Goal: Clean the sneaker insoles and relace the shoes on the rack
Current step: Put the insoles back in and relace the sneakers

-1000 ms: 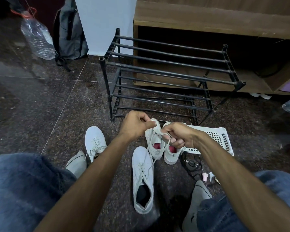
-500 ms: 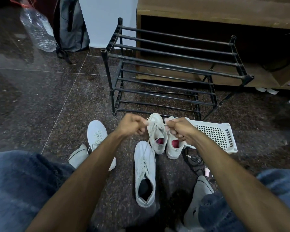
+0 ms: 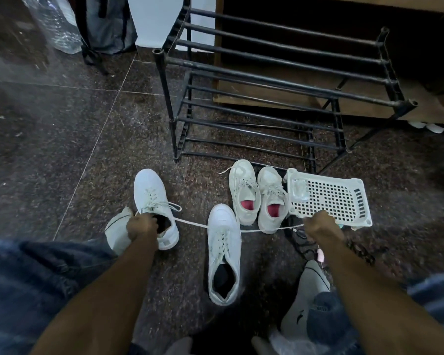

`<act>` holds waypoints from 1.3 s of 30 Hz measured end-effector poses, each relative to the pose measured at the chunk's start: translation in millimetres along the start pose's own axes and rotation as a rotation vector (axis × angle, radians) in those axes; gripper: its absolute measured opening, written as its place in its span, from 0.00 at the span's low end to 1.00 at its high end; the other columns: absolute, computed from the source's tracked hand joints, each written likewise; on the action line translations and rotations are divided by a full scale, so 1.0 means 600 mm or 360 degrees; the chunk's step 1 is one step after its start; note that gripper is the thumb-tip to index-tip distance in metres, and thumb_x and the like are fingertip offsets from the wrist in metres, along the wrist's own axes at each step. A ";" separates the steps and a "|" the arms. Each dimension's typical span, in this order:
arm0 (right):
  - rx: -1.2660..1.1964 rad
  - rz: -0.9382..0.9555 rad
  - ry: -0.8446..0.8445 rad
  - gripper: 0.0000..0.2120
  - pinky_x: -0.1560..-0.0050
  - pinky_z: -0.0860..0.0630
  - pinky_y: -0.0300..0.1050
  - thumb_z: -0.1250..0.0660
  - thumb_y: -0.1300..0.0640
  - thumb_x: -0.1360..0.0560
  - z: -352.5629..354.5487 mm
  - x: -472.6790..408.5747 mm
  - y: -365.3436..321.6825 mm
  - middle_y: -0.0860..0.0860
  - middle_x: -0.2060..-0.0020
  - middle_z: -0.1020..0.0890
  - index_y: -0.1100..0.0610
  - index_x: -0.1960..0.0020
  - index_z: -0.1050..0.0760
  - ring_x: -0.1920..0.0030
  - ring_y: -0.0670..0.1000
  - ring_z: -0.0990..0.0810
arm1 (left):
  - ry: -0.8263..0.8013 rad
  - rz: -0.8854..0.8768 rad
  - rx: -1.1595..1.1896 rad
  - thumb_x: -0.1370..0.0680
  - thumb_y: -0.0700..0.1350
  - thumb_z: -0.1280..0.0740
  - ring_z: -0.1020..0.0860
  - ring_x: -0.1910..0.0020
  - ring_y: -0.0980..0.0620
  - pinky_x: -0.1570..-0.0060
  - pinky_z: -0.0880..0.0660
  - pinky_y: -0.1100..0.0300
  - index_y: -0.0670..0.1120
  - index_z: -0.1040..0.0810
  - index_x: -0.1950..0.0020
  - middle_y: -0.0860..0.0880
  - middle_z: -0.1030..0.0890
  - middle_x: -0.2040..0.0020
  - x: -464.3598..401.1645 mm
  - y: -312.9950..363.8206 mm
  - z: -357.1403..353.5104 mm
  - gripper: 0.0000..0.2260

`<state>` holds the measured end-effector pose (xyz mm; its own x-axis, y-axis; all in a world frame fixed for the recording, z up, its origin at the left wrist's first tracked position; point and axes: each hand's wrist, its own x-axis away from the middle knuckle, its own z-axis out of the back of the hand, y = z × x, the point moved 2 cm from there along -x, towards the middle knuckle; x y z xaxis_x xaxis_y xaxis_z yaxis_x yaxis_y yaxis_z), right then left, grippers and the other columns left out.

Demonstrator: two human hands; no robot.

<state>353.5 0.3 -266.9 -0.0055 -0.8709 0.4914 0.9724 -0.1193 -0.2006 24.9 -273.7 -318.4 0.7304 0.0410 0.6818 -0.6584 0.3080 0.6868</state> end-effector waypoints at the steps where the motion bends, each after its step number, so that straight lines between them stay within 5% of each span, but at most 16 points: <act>1: 0.0131 0.0091 -0.0025 0.14 0.45 0.23 0.54 0.37 0.52 0.24 -0.014 0.010 -0.009 0.60 0.49 0.18 0.62 0.46 0.23 0.48 0.60 0.18 | 0.0143 -0.0221 -0.0322 0.20 0.42 0.40 0.26 0.38 0.35 0.40 0.28 0.46 0.38 0.27 0.33 0.35 0.24 0.37 0.015 -0.002 -0.004 0.17; 5: 0.0516 0.0542 -0.0167 0.11 0.48 0.24 0.50 0.37 0.54 0.24 -0.081 0.058 -0.053 0.57 0.46 0.19 0.56 0.45 0.24 0.45 0.59 0.20 | 0.0239 -0.1288 -0.1423 0.30 0.42 0.31 0.24 0.46 0.35 0.48 0.28 0.45 0.40 0.22 0.42 0.37 0.22 0.46 0.067 -0.034 -0.039 0.17; 7: 0.0533 0.0735 -0.0340 0.11 0.45 0.25 0.48 0.38 0.54 0.24 -0.120 0.079 -0.067 0.55 0.44 0.19 0.53 0.43 0.23 0.43 0.58 0.21 | -0.0224 -0.1473 -0.1639 0.30 0.41 0.32 0.24 0.44 0.38 0.47 0.27 0.48 0.44 0.21 0.40 0.41 0.22 0.43 0.081 -0.058 -0.063 0.19; 10: 0.0409 0.0818 -0.0625 0.17 0.39 0.28 0.47 0.37 0.56 0.25 -0.177 0.101 -0.076 0.54 0.38 0.21 0.51 0.37 0.25 0.38 0.58 0.24 | -0.0986 -0.1246 -0.1786 0.26 0.43 0.40 0.28 0.33 0.43 0.37 0.29 0.50 0.48 0.28 0.29 0.44 0.28 0.30 0.080 -0.108 -0.097 0.24; 14: 0.0144 0.0770 -0.0761 0.23 0.38 0.29 0.48 0.40 0.52 0.26 -0.220 0.122 -0.090 0.57 0.37 0.24 0.56 0.32 0.30 0.36 0.59 0.25 | -0.1236 -0.0960 -0.1764 0.24 0.39 0.38 0.35 0.26 0.47 0.29 0.37 0.53 0.52 0.40 0.23 0.46 0.35 0.25 0.056 -0.158 -0.129 0.30; 18: 0.0155 0.0742 -0.0734 0.25 0.37 0.27 0.50 0.40 0.58 0.25 -0.244 0.110 -0.107 0.56 0.36 0.25 0.53 0.29 0.33 0.37 0.59 0.25 | -0.1074 -0.1003 -0.1740 0.24 0.40 0.37 0.29 0.32 0.45 0.34 0.32 0.52 0.52 0.33 0.26 0.45 0.30 0.30 0.053 -0.149 -0.163 0.26; 27: 0.0283 0.0849 -0.0546 0.07 0.49 0.23 0.52 0.40 0.59 0.28 -0.246 0.093 -0.122 0.57 0.49 0.20 0.53 0.55 0.24 0.48 0.61 0.21 | -0.0858 -0.1502 -0.2362 0.21 0.45 0.40 0.21 0.47 0.41 0.57 0.28 0.50 0.50 0.27 0.40 0.48 0.27 0.41 0.077 -0.099 -0.185 0.10; 30: 0.0200 0.0866 -0.0647 0.06 0.52 0.25 0.48 0.39 0.61 0.31 -0.238 0.083 -0.110 0.56 0.52 0.19 0.51 0.64 0.29 0.49 0.60 0.21 | -0.0968 -0.1561 -0.2523 0.19 0.48 0.41 0.22 0.45 0.41 0.57 0.31 0.52 0.49 0.29 0.38 0.48 0.29 0.38 0.075 -0.091 -0.185 0.11; 35: -0.0012 0.0954 -0.0696 0.08 0.50 0.26 0.43 0.36 0.61 0.27 -0.216 0.084 -0.098 0.51 0.53 0.16 0.52 0.55 0.20 0.50 0.53 0.19 | -0.1266 -0.1472 -0.2401 0.21 0.47 0.37 0.23 0.43 0.43 0.51 0.24 0.47 0.53 0.30 0.32 0.49 0.33 0.35 0.067 -0.107 -0.167 0.17; 39: -0.0097 0.1070 -0.0750 0.08 0.51 0.25 0.45 0.35 0.61 0.25 -0.206 0.095 -0.105 0.47 0.59 0.18 0.49 0.59 0.23 0.55 0.51 0.20 | -0.1223 -0.1349 -0.2102 0.22 0.50 0.36 0.23 0.44 0.50 0.49 0.24 0.50 0.55 0.21 0.43 0.53 0.28 0.41 0.062 -0.119 -0.152 0.09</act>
<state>262.7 -100.9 -331.0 0.6851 -0.4759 0.5515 0.7188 0.3191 -0.6177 115.3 -207.6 -364.9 0.2622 -0.8276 0.4963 0.6897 0.5205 0.5034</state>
